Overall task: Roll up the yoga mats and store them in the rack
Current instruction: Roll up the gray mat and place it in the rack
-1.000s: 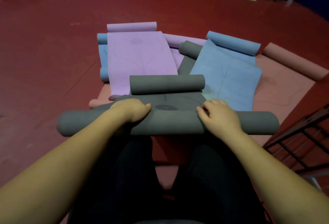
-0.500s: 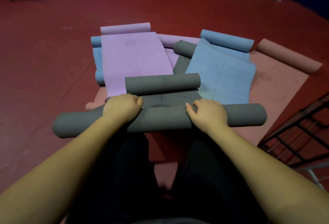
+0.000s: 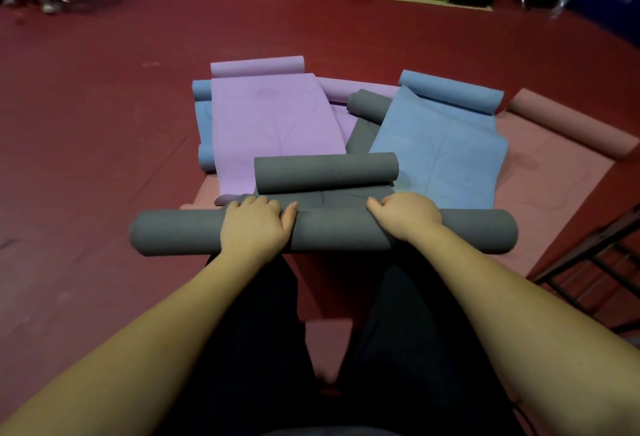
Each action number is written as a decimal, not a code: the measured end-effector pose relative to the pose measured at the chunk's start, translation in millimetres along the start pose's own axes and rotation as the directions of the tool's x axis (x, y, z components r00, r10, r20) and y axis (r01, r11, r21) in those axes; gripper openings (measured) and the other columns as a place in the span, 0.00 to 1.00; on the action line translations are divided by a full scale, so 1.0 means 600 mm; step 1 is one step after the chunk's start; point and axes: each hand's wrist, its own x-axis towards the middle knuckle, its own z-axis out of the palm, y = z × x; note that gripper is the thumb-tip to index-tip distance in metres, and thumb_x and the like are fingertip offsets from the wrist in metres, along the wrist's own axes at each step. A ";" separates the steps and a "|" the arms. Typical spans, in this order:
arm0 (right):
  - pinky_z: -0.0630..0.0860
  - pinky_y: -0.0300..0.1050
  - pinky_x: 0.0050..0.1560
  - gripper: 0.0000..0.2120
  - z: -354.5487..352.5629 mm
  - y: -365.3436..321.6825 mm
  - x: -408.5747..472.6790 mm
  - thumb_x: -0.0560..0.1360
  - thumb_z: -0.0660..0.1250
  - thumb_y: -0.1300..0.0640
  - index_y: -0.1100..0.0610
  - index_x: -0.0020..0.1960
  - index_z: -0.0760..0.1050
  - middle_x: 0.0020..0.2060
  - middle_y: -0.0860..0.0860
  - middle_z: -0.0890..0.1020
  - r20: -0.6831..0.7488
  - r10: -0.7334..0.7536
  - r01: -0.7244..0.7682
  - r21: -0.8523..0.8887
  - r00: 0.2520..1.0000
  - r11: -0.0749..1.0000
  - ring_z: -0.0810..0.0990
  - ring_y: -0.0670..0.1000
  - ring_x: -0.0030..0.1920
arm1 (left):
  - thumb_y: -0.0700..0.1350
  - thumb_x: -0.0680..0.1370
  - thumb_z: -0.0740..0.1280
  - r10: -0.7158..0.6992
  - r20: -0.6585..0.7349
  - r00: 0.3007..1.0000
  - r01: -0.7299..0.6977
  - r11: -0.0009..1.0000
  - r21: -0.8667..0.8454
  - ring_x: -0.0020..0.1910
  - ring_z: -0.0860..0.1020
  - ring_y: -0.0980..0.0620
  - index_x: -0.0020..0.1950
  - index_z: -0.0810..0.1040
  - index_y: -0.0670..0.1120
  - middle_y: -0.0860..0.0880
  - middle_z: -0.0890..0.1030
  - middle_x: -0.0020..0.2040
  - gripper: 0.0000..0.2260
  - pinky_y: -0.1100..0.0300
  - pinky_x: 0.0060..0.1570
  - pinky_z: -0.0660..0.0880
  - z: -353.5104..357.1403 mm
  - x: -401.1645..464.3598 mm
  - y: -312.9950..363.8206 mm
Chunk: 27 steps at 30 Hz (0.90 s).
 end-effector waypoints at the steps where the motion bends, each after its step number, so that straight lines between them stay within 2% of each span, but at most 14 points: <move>1: 0.69 0.48 0.46 0.32 -0.003 0.000 0.004 0.78 0.44 0.38 0.55 0.56 0.81 0.54 0.58 0.81 0.027 0.012 -0.012 0.009 1.000 1.000 0.75 0.57 0.48 | 0.60 0.80 0.46 0.008 0.018 1.000 -0.008 1.000 0.010 0.45 0.79 0.39 0.39 0.82 0.44 0.43 0.82 0.40 0.30 0.49 0.48 0.73 -0.003 0.007 0.001; 3: 0.70 0.49 0.49 0.33 -0.012 -0.002 0.010 0.76 0.45 0.37 0.55 0.58 0.80 0.58 0.58 0.80 0.084 0.024 -0.026 0.032 0.996 0.999 0.75 0.57 0.50 | 0.59 0.82 0.48 0.015 0.034 0.999 -0.016 1.000 0.022 0.47 0.79 0.40 0.44 0.83 0.44 0.43 0.83 0.44 0.29 0.51 0.49 0.71 -0.007 0.020 0.004; 5: 0.72 0.51 0.55 0.32 -0.023 -0.005 0.013 0.77 0.46 0.36 0.56 0.63 0.78 0.63 0.59 0.78 0.134 0.016 -0.022 0.045 0.991 0.999 0.76 0.59 0.58 | 0.58 0.83 0.49 0.012 0.055 0.998 -0.013 1.000 0.012 0.49 0.79 0.41 0.47 0.84 0.46 0.42 0.83 0.47 0.27 0.52 0.48 0.68 -0.011 0.029 0.006; 8: 0.70 0.51 0.62 0.32 -0.035 -0.011 0.010 0.79 0.47 0.37 0.56 0.67 0.75 0.68 0.59 0.74 0.181 -0.012 0.002 0.055 0.983 0.998 0.74 0.59 0.65 | 0.58 0.83 0.49 -0.009 0.086 0.996 0.010 1.000 -0.009 0.50 0.79 0.40 0.49 0.84 0.46 0.42 0.83 0.49 0.27 0.52 0.49 0.68 -0.019 0.030 0.002; 13: 0.64 0.50 0.66 0.29 -0.064 -0.018 -0.013 0.82 0.47 0.42 0.56 0.72 0.71 0.73 0.58 0.69 0.330 -0.078 0.054 0.080 0.941 0.995 0.70 0.58 0.70 | 0.60 0.82 0.49 -0.083 0.187 0.979 0.098 0.993 -0.069 0.53 0.78 0.41 0.51 0.83 0.44 0.41 0.81 0.53 0.27 0.52 0.47 0.68 -0.036 0.017 -0.001; 17: 0.63 0.49 0.65 0.27 -0.064 -0.011 -0.040 0.82 0.48 0.42 0.55 0.72 0.70 0.74 0.56 0.68 0.428 -0.102 0.070 0.090 0.898 0.993 0.69 0.56 0.70 | 0.60 0.82 0.48 -0.069 0.314 0.947 0.093 0.994 -0.061 0.57 0.77 0.41 0.56 0.81 0.43 0.39 0.80 0.59 0.28 0.51 0.54 0.71 -0.041 -0.005 -0.003; 20: 0.63 0.48 0.64 0.27 -0.057 -0.009 -0.048 0.82 0.48 0.41 0.55 0.71 0.72 0.73 0.56 0.70 0.466 -0.087 0.047 0.096 0.881 0.994 0.70 0.56 0.69 | 0.60 0.81 0.48 -0.076 0.362 0.929 0.100 0.994 -0.049 0.57 0.78 0.41 0.56 0.81 0.43 0.39 0.80 0.60 0.28 0.51 0.54 0.71 -0.038 -0.014 -0.004; 22: 0.67 0.48 0.61 0.26 -0.052 -0.005 -0.052 0.82 0.49 0.41 0.55 0.66 0.76 0.69 0.56 0.74 0.342 -0.091 0.061 0.098 0.935 0.993 0.72 0.57 0.66 | 0.59 0.81 0.48 -0.083 0.395 0.915 0.114 0.992 -0.057 0.57 0.77 0.41 0.56 0.81 0.43 0.39 0.79 0.61 0.28 0.51 0.54 0.70 -0.040 -0.007 -0.006; 24: 0.72 0.48 0.48 0.21 -0.041 0.002 -0.053 0.82 0.52 0.44 0.55 0.50 0.78 0.54 0.55 0.80 0.042 -0.117 0.111 0.112 0.992 0.987 0.77 0.57 0.54 | 0.59 0.81 0.48 -0.083 0.457 0.885 0.136 0.987 -0.083 0.59 0.76 0.41 0.58 0.80 0.44 0.39 0.78 0.63 0.27 0.50 0.57 0.71 -0.039 0.008 -0.010; 25: 0.69 0.47 0.40 0.20 -0.036 0.004 -0.059 0.81 0.53 0.45 0.56 0.43 0.75 0.45 0.53 0.79 -0.096 -0.122 0.134 0.126 0.988 0.983 0.77 0.57 0.48 | 0.59 0.80 0.49 -0.088 0.480 0.873 0.147 0.985 -0.087 0.61 0.76 0.41 0.61 0.80 0.43 0.39 0.77 0.65 0.27 0.50 0.60 0.71 -0.040 0.015 -0.013; 27: 0.64 0.47 0.36 0.19 -0.025 0.004 -0.072 0.81 0.54 0.46 0.56 0.37 0.70 0.37 0.50 0.75 -0.241 -0.145 0.175 0.110 0.960 0.978 0.74 0.55 0.43 | 0.60 0.80 0.50 -0.111 0.500 0.859 0.172 0.982 -0.076 0.66 0.73 0.40 0.66 0.77 0.43 0.39 0.73 0.70 0.28 0.48 0.64 0.69 -0.037 0.027 -0.017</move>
